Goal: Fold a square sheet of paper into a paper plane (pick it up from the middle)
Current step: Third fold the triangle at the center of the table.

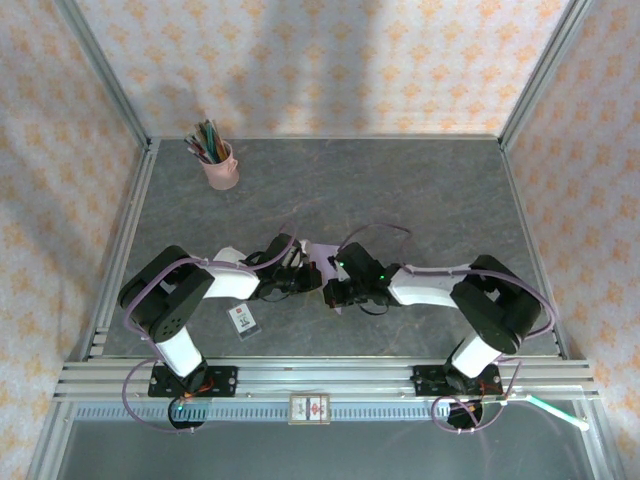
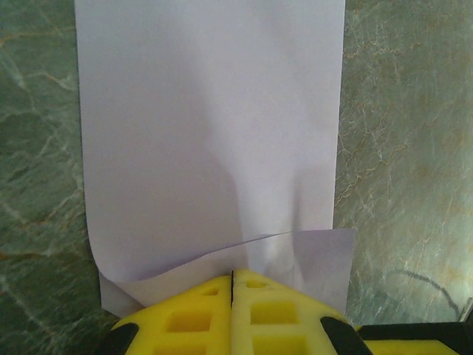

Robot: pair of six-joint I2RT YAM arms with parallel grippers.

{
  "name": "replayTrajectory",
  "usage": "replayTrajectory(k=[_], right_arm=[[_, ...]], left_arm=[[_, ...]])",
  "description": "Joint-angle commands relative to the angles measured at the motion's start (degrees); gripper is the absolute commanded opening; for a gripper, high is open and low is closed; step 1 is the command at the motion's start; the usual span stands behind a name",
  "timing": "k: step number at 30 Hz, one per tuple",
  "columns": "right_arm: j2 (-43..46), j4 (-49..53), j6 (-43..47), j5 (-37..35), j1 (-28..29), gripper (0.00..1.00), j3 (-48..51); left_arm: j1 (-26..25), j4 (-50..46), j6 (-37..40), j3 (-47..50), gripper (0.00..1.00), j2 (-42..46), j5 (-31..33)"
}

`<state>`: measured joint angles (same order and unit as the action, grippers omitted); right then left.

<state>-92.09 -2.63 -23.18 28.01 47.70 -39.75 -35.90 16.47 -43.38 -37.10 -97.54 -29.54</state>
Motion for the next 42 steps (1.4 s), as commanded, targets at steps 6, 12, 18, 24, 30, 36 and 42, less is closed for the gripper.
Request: replayTrajectory(k=[6,12,18,24,30,36,42], right_arm=[[-0.59,3.86,2.28,-2.68,-0.2,0.0,0.91],[1.07,5.96,3.0,-1.31,-0.2,0.0,3.89],[3.74,6.42,1.88,-0.27,-0.16,0.0,7.74],[6.46,7.05,-0.16,0.18,-0.14,0.0,11.52],[10.82,8.36,-2.53,-0.57,-0.07,0.0,14.42],[16.06,11.22,-2.43,-3.16,-0.48,0.0,10.31],[17.66,8.95,-2.81,-2.82,-0.73,0.0,4.9]], left_arm=[[-0.34,-8.48,2.24,1.65,0.04,-4.76,6.09],[-0.23,-8.62,2.75,1.86,0.03,-5.55,6.42],[-0.22,-9.17,3.28,1.7,0.03,-6.33,7.02],[-0.14,-9.26,3.32,1.68,0.03,-6.81,7.04],[-0.16,-9.26,3.14,1.71,0.03,-6.61,7.21],[-0.14,-9.6,3.21,1.42,0.03,-6.44,7.19],[-0.14,-9.18,2.95,1.97,0.03,-6.09,7.22]])
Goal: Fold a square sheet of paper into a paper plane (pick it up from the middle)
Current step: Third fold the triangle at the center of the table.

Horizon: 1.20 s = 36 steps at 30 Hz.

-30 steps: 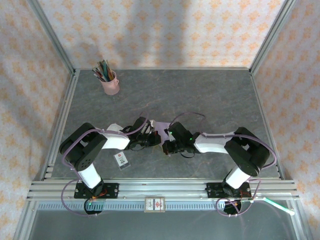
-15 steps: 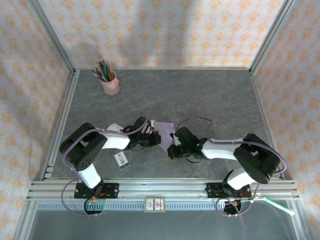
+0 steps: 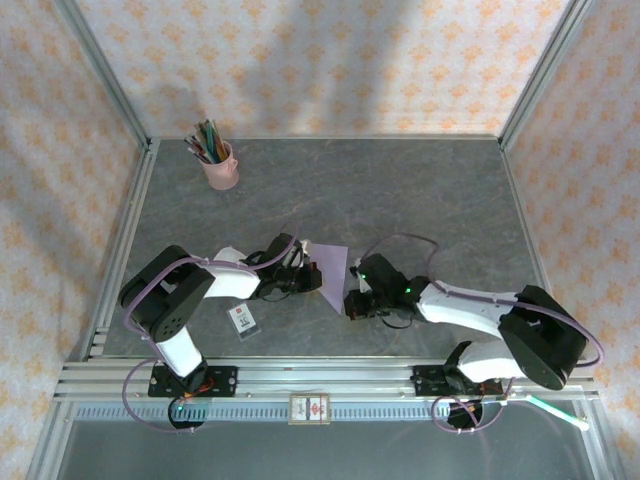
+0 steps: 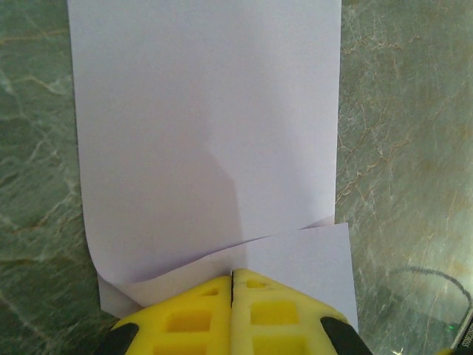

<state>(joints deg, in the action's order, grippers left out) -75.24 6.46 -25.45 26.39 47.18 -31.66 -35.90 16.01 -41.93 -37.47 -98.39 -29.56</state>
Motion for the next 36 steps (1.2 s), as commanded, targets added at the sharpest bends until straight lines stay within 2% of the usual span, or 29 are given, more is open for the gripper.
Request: replayTrajectory(k=[1,10,18,24,33,36], right_arm=[[0.02,-1.2,-0.55,-0.45,-0.19,0.0,-3.86],[-12.66,-7.19,1.17,3.42,0.01,0.0,-9.87],[-18.59,-9.51,2.33,3.32,-0.33,0.0,-9.06],[-16.56,-6.04,2.2,3.35,-0.42,0.0,-3.98],[-7.75,-5.25,-1.39,4.96,0.07,0.0,5.51],[-5.75,-2.33,0.38,4.43,0.19,0.0,5.75]], left_arm=[[-0.15,-8.72,1.5,2.24,0.03,-5.23,7.24],[-0.15,-8.72,1.5,1.89,0.03,-5.24,7.06],[-0.14,-9.15,1.74,1.53,0.03,-5.23,7.06],[-0.14,-9.37,2.03,1.69,0.03,-5.28,7.4],[-0.14,-9.15,2.11,2.07,0.03,-5.95,7.57],[-0.14,-9.08,2.12,2.14,0.03,-5.81,7.7]])
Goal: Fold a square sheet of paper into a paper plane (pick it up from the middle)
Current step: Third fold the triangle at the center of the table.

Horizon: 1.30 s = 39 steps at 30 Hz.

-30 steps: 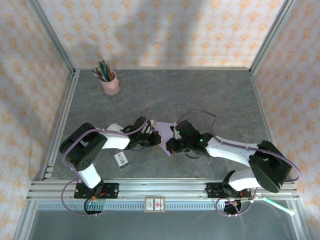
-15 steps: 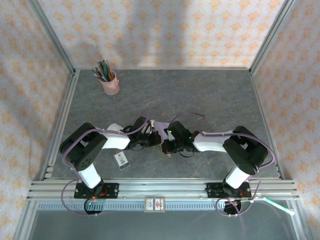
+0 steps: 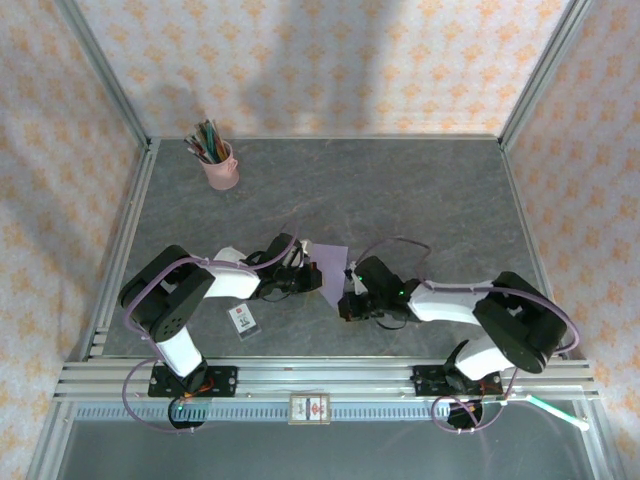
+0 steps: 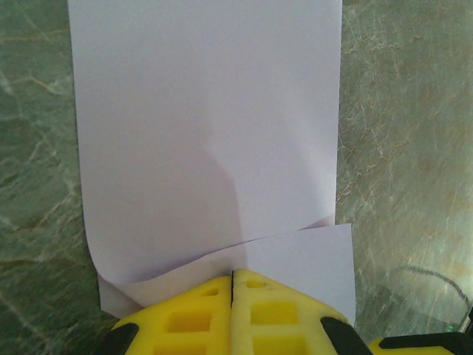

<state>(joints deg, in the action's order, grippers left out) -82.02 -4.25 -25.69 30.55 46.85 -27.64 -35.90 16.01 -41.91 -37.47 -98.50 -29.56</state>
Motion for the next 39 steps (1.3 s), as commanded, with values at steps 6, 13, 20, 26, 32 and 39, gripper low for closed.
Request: replayTrajectory(k=[6,13,20,26,32,39], right_arm=[[4.41,11.54,3.2,0.87,-1.99,0.0,-6.34],[-1.26,4.98,1.09,3.71,-2.47,0.0,-10.76],[-7.75,1.23,1.24,4.44,-2.55,0.0,-11.59],[-10.17,1.11,1.64,2.63,-3.43,0.0,-8.35],[-9.96,2.67,0.41,0.8,-3.65,0.0,-4.15],[-9.88,2.76,-0.16,0.06,-3.61,0.0,-3.04]], left_arm=[[-0.14,-9.07,1.97,1.71,0.03,-5.56,7.58],[-0.14,-8.87,1.66,1.71,0.03,-5.26,7.41],[-0.14,-9.33,1.66,1.22,0.03,-5.04,7.43],[-0.14,-9.46,1.01,-0.12,0.04,-4.21,5.79],[-0.14,-8.83,-2.06,-2.16,0.08,0.6,2.36],[-0.29,-5.8,-6.14,-0.78,0.1,6.02,-2.06]])
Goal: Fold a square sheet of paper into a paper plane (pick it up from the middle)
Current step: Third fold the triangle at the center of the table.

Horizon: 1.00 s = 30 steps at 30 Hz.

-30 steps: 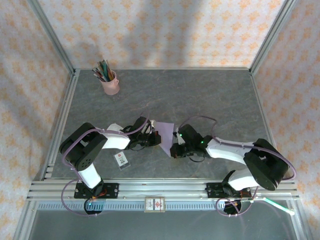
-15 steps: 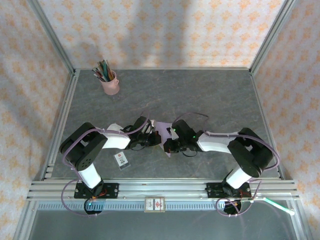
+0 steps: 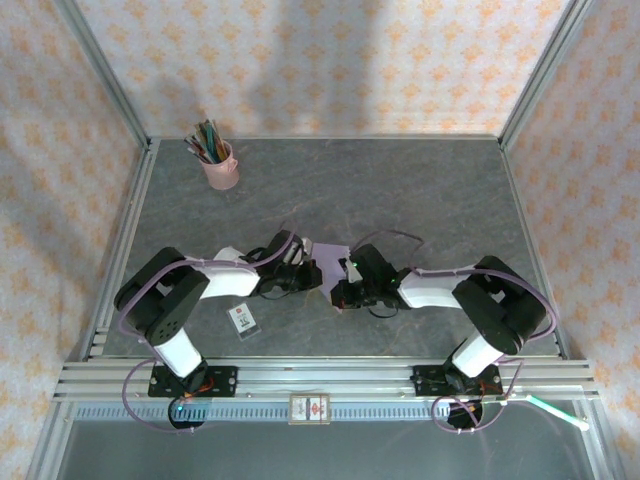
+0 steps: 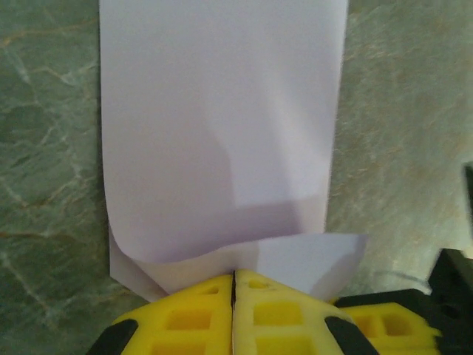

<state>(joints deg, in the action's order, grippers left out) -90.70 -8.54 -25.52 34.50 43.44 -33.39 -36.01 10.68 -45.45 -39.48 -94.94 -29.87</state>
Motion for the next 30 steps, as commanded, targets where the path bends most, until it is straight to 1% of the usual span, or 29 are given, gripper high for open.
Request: replayTrajectory(k=[1,8,12,22,30], right_arm=[[-1.19,7.06,-0.39,-3.9,-0.2,0.0,2.56],[-1.77,8.72,0.5,-4.68,-0.24,0.0,1.3],[-2.28,10.59,0.7,-5.65,-0.2,0.0,1.26],[-3.85,13.71,2.13,-6.48,-0.21,0.0,1.64],[-4.32,14.4,2.53,-6.96,-0.21,0.0,1.92]], left_arm=[[-0.33,0.51,-3.24,2.02,0.1,2.71,-2.47],[-0.82,6.09,-4.86,2.89,0.1,-1.32,-6.19],[0.09,6.9,-4.6,2.32,0.09,-3.55,-5.17],[4.72,5.1,-1.1,1.8,0.1,-5.96,-5.27],[9.11,2.23,1.44,-1.55,0.1,-7.45,-5.43]])
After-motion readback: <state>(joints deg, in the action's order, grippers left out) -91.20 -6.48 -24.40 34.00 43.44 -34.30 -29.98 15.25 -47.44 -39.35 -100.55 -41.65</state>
